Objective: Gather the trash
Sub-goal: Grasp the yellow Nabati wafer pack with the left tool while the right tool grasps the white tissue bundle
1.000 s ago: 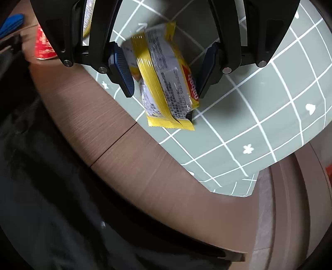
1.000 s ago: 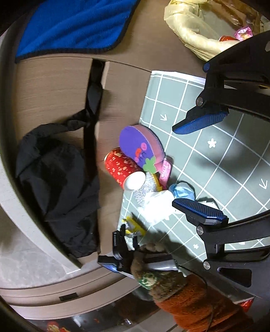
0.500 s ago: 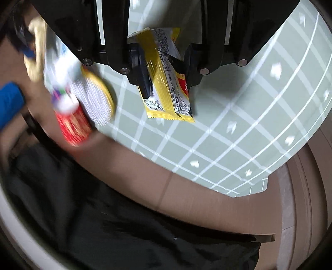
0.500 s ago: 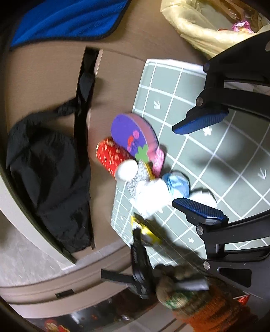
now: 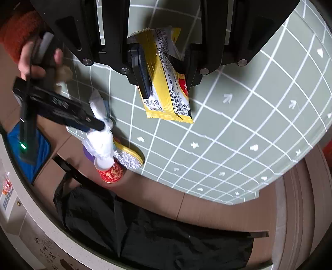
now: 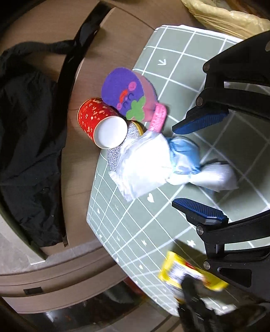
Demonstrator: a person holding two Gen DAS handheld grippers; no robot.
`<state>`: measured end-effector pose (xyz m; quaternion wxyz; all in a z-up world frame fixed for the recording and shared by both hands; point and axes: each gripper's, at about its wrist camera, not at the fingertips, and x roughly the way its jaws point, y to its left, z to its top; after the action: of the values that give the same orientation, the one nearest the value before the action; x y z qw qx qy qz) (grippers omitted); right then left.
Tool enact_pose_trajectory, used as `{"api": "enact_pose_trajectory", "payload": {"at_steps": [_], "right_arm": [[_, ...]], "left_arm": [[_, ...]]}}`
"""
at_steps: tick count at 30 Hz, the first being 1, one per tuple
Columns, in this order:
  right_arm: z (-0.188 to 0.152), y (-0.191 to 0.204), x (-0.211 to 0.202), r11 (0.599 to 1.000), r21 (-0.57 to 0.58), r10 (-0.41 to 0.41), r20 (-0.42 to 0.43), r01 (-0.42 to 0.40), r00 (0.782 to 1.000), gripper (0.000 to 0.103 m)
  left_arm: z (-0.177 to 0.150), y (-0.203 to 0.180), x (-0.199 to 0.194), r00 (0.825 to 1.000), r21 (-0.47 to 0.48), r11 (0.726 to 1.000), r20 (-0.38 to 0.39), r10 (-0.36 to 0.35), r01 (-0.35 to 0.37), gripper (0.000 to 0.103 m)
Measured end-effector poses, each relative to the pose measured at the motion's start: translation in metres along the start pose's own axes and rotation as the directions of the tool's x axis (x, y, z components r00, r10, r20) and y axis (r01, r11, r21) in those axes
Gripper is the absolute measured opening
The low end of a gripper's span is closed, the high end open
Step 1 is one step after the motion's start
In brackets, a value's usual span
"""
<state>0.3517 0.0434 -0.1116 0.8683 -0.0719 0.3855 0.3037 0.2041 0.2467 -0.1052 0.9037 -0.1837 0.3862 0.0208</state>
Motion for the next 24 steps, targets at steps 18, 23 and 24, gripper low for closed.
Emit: {"api": "enact_pose_trajectory", "payload": {"at_steps": [18,23,24], "right_arm": [[-0.001,-0.007,0.023,1.000,-0.009,-0.011,-0.045,0.011,0.999,0.052],[-0.003,-0.007,-0.007,0.999,0.013,0.031,-0.007,-0.031,0.999,0.052],[-0.004,-0.009,-0.014,0.999,0.026,0.043,0.000,-0.043,0.999,0.052]], "left_arm": [[-0.012,-0.004,0.003,0.999,0.010,1.000,-0.032,0.003,-0.003,0.059],[-0.014,-0.008,0.004,0.998,0.041,0.998,-0.042,0.044,-0.043,0.062],[-0.015,-0.007,0.005,0.998,0.042,0.998,-0.048,0.046,-0.044,0.063]]}}
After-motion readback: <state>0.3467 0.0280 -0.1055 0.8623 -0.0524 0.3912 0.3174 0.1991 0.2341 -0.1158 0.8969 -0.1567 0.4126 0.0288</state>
